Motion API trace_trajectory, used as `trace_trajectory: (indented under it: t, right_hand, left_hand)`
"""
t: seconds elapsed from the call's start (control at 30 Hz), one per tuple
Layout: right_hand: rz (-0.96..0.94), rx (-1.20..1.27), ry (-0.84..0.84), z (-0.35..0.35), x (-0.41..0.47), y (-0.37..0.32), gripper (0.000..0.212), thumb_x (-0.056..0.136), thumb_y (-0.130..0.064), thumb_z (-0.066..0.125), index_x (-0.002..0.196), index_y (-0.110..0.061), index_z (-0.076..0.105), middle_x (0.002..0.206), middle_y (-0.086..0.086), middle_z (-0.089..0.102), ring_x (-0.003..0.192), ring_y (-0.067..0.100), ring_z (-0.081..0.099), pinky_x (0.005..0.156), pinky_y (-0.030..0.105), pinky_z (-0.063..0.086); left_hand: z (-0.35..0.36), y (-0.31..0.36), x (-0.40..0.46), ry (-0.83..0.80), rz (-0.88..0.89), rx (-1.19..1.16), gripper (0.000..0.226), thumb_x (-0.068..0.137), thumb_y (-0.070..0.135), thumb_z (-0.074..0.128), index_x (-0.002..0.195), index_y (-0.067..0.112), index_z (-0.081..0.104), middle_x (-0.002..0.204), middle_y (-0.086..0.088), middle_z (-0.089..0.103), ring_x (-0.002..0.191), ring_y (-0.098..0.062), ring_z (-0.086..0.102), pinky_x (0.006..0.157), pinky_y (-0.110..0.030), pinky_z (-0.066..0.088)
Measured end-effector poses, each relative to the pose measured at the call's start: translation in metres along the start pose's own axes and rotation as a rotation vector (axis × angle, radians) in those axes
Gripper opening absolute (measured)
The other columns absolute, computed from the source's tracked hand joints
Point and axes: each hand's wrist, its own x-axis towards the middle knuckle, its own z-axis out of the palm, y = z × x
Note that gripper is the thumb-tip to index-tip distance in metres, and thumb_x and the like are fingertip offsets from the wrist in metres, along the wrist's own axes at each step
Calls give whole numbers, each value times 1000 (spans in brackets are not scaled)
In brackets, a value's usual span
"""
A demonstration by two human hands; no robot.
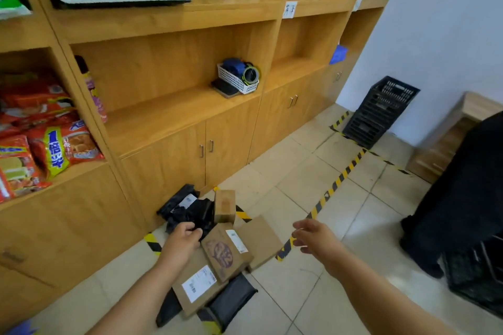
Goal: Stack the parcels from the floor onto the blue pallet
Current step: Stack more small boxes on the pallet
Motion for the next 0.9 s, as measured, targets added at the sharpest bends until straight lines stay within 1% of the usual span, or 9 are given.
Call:
trace_trajectory:
  t: [0.1,0.27,0.37,0.47,0.53,0.63,0.73,0.83,0.9]
  right_hand:
    - [28,19,-30,-11,39,-3,25,90,-9,54,115,-9,58,102,10,64,89,18,63,69,23,49]
    - [64,20,-91,-40,118,-6,24,89,-8,53,113,-10,57,105,13,64,93,23,64,78,30,51]
    - [72,15,-153,-65,175,-9,20,89,-8,52,108,-11,57,97,9,62,86,20,62,71,27,48]
    - [74,31,-203,-93,228,-15,14,90,-7,53,101,-11,58,88,7,59,79,20,59,66,26,45]
    - [70,7,-249,-119,271,-16,12,89,-5,52,98,-11,58,85,7,58,75,20,57,64,26,42]
    - [101,-48,-296,-149,324,-16,11,88,-3,51,94,-10,57,80,8,56,68,19,55,59,25,39]
    - [143,-118,-324,-161,367,-16,12,86,-4,53,92,-11,60,77,9,58,63,18,56,55,25,39]
    - [172,-170,-376,-158,399,-20,16,86,-1,49,82,-14,57,69,5,52,50,13,48,45,19,34]
    - [193,-199,-401,-149,415,-23,17,87,0,47,80,-13,55,67,4,49,45,11,44,40,18,31]
  left_hand:
    - [21,21,27,-3,-12,1,38,95,19,52,131,7,46,115,-10,59,102,-28,61,97,-42,46]
    - [66,48,72,28,-68,40,41,94,17,53,132,5,45,104,-8,57,95,-27,62,97,-46,46]
    - [100,64,97,87,-85,32,40,94,19,52,132,7,45,105,-8,58,97,-25,61,95,-44,47]
    - [136,83,113,147,-116,13,40,94,25,53,131,9,47,116,-10,58,102,-26,60,96,-44,47]
    - [172,95,127,190,-168,-8,40,94,29,54,130,12,48,122,-10,58,105,-27,59,98,-46,46]
    - [222,114,142,240,-244,-23,38,94,30,52,129,15,49,125,-8,57,107,-25,58,97,-41,46]
    - [257,129,152,270,-291,-134,37,94,25,53,129,13,48,121,-10,58,100,-23,58,86,-34,46]
    - [273,133,158,300,-322,-232,48,83,24,60,128,11,48,96,-7,61,84,-21,57,68,-30,44]
    - [275,131,164,360,-346,-272,47,83,20,60,127,6,49,87,-6,59,77,-21,56,64,-29,44]
